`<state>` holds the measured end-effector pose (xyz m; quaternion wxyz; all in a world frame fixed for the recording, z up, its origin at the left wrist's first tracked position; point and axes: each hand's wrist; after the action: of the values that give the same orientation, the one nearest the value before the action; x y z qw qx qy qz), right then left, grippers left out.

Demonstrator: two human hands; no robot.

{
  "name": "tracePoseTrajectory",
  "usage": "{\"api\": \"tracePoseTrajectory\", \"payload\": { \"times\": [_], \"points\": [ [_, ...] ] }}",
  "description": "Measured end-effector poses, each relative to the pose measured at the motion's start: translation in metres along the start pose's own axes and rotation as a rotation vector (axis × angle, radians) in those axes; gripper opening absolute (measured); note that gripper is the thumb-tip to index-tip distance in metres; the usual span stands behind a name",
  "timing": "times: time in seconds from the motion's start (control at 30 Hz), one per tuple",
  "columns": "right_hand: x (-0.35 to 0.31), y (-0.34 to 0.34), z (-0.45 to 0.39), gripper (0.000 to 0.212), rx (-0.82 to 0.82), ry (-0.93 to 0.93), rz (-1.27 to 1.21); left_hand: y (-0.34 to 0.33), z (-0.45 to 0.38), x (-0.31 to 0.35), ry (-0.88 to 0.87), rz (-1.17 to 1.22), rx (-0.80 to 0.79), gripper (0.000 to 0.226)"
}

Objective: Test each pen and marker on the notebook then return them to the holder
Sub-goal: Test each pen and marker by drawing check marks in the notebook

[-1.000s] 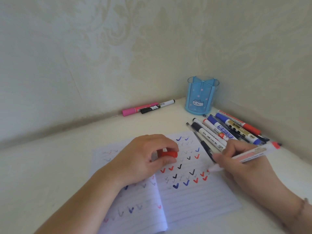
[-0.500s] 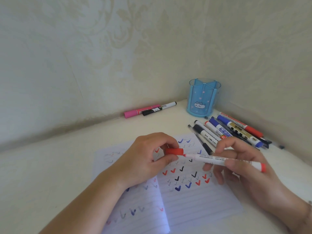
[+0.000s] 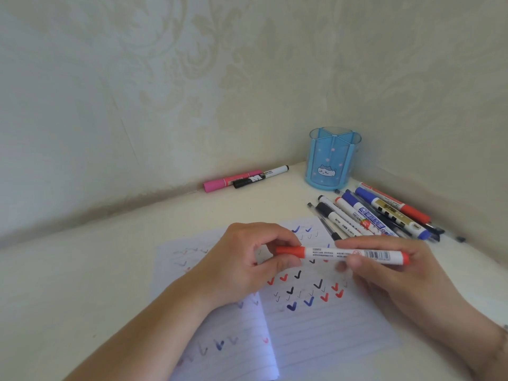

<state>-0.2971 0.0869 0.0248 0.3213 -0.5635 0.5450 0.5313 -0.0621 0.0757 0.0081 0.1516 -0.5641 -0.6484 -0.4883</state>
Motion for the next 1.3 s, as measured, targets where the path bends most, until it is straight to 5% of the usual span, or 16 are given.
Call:
{"api": "tracePoseTrajectory", "payload": {
  "times": [0.1, 0.77, 1.07, 1.17, 1.3],
  "points": [
    [-0.002, 0.001, -0.003, 0.020, 0.115, -0.005, 0.139, -0.001, 0.000, -0.001, 0.010, 0.022, 0.035, 0.016],
    [0.008, 0.000, 0.000, 0.019, -0.016, 0.117, 0.252, -0.008, 0.000, 0.001, -0.063, 0.014, 0.117, 0.014],
    [0.029, 0.016, -0.008, 0.025, 0.322, 0.521, 1.027, 0.001, 0.001, -0.003, -0.040, -0.069, 0.138, 0.044],
    [0.022, 0.033, -0.019, 0.027, 0.498, 0.288, 1.140, 0.009, -0.001, -0.006, 0.085, -0.097, 0.185, 0.056],
    [0.017, 0.047, -0.036, 0.021, 0.472, -0.040, 1.346, 0.012, -0.004, -0.013, 0.136, -0.212, 0.247, 0.040]
  ]
}}
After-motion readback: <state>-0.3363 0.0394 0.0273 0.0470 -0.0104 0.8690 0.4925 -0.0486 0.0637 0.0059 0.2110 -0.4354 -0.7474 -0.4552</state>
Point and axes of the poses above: each hand's wrist, its own z-axis away from the middle knuckle, its own y-axis out of the back of the hand, x = y × z, and after that the axes turned 6 degrees about z, right-handed
